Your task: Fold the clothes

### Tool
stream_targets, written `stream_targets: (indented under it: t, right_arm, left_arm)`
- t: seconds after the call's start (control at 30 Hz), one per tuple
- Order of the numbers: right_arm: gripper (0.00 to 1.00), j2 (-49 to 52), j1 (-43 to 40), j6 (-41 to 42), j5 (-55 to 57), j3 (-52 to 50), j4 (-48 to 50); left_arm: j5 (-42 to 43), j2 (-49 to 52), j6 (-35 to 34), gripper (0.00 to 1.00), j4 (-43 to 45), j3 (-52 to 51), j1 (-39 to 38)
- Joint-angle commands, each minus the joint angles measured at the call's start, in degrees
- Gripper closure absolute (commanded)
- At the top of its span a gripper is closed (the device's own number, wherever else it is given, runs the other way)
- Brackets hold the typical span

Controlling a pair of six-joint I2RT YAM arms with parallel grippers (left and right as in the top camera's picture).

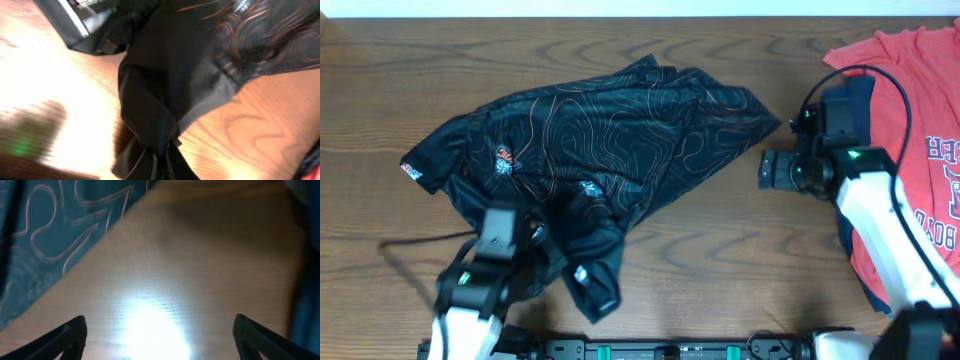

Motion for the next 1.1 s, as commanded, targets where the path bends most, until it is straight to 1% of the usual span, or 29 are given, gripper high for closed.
stream_targets:
  t: [0.0,0.07,0.17,0.3,0.4,0.57,0.73,0.77,0.93,0.97,1.0,1.03,1.07]
  right_arm:
    - [0.13,4.7,-0.4,2.5,-4.0,0.4,2.8]
    - [0.15,8.1,-0.4,2.6,-6.3,0.4,4.8]
    - [0.18,12.8,-0.4,6.1,-6.4,0.4,7.8]
    - [0.21,18.9,-0.3,8.4,-8.8,0.4,15.8]
    - [0.26,22.1,-0.3,9.3,-11.0,0.4,20.9]
    - [0.29,26.8,-0.4,12.5,-10.9,0.4,28.0]
    - [0.34,29.7,-0.4,12.5,-11.0,0.4,31.2]
    - [0.38,29.8,-0.4,12.5,-11.0,0.4,31.5]
    - [0.69,29.8,-0.4,12.2,-8.8,0.4,32.1]
    - [0.76,29.8,-0.4,12.2,-8.0,0.4,32.1]
    - [0.87,29.8,-0.4,12.0,-7.4,0.4,32.1]
    - [0.95,29.8,-0.4,11.4,-7.3,0.4,32.1]
    - [0.99,29.8,-0.4,11.1,-7.4,0.4,32.0]
  left_arm:
    - [0.7,-5.9,2.5,0.94,-1.7,-0.2,3.5]
    - [0.6,-8.1,2.5,0.94,-2.3,-0.2,5.0]
    - [0.6,-8.9,2.5,0.94,-3.2,-0.2,6.3]
    - [0.5,-8.4,3.3,0.94,-4.4,-0.2,6.3]
    - [0.5,-8.3,3.4,0.94,-4.8,-0.2,6.3]
    - [0.5,-8.3,3.4,0.94,-4.9,-0.2,6.3]
    - [0.5,-8.3,3.4,0.94,-4.9,-0.2,6.3]
    - [0.5,-8.3,3.4,0.94,-4.9,-0.2,6.3]
    - [0.3,-8.3,3.4,0.94,-4.3,-0.2,6.3]
    - [0.1,-8.3,3.4,0.94,-4.2,-0.2,6.3]
    - [0.0,-8.3,3.4,0.94,-4.2,-0.2,6.3]
    - [0.0,-8.3,3.4,0.94,-4.2,-0.2,6.3]
    - [0.0,-8.3,3.4,0.94,-4.0,-0.2,6.3]
